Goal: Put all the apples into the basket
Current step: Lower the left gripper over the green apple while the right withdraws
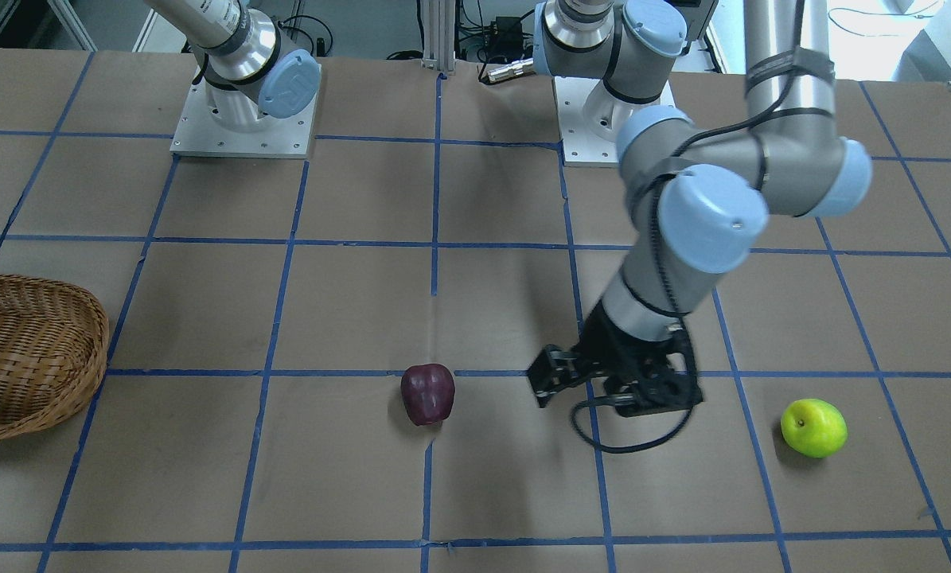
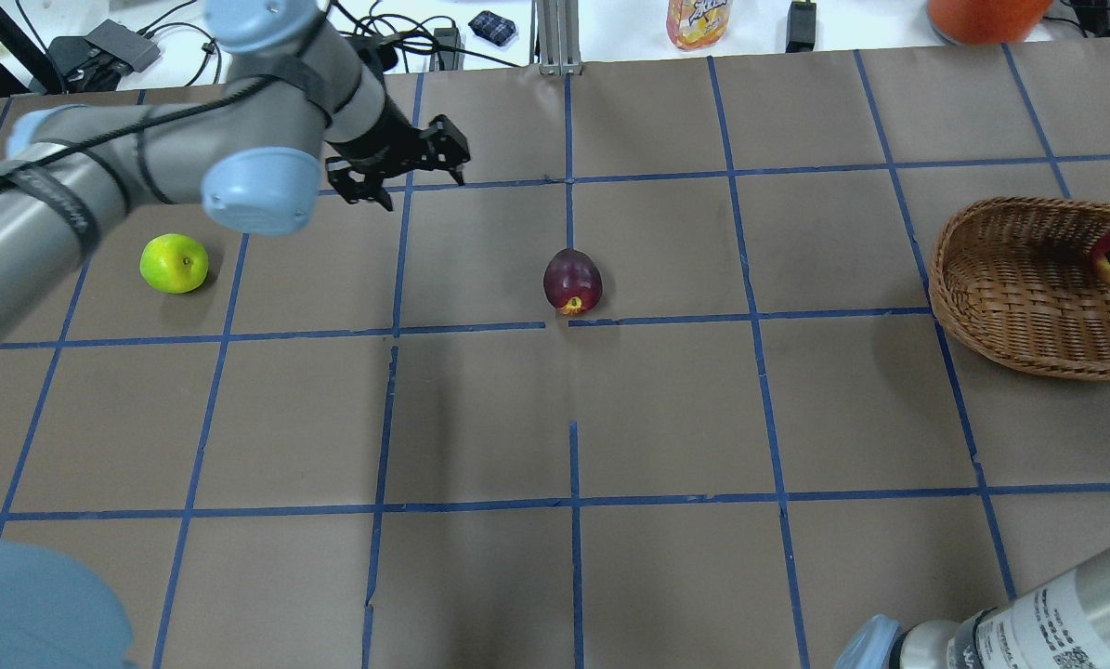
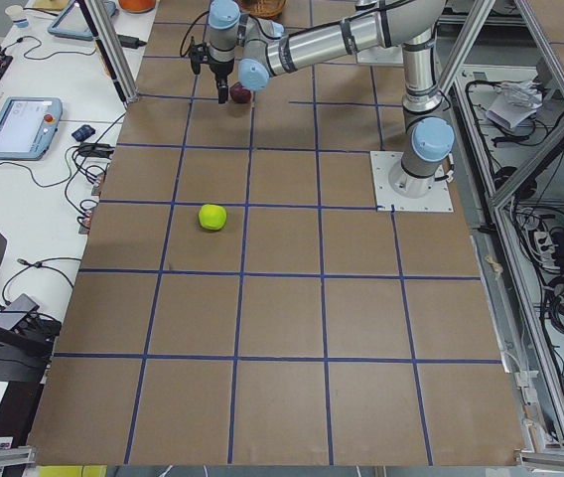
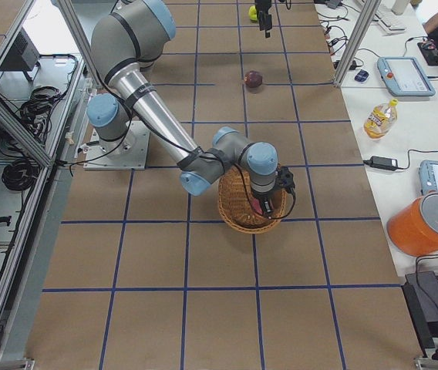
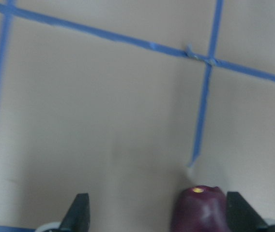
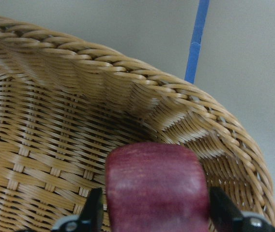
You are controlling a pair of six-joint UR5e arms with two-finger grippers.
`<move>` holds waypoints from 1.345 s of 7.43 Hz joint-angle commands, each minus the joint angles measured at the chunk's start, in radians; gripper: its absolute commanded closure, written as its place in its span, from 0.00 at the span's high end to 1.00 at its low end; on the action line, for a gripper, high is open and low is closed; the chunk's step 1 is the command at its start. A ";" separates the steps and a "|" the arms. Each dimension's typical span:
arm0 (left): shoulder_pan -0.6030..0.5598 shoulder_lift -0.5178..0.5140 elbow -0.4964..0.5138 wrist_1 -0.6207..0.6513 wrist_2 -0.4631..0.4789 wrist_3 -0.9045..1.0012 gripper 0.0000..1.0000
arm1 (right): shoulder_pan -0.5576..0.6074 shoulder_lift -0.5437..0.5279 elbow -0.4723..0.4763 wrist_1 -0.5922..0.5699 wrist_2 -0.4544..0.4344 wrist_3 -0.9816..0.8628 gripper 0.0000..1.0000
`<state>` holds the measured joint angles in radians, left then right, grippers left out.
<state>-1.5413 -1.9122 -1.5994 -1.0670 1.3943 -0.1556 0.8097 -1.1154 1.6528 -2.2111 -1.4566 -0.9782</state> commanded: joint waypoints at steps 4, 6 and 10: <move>0.450 -0.059 0.078 -0.248 0.101 0.906 1.00 | 0.151 -0.166 -0.004 0.170 -0.011 0.169 1.00; 0.507 -0.152 0.148 -0.232 0.079 1.001 1.00 | 0.367 -0.225 0.005 0.240 -0.024 0.465 1.00; 0.514 -0.237 0.154 -0.225 0.031 0.998 1.00 | 0.812 -0.158 0.004 0.212 -0.018 1.123 1.00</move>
<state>-1.0303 -2.1280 -1.4400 -1.2935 1.4514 0.8506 1.4874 -1.3060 1.6573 -1.9891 -1.4753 -0.0304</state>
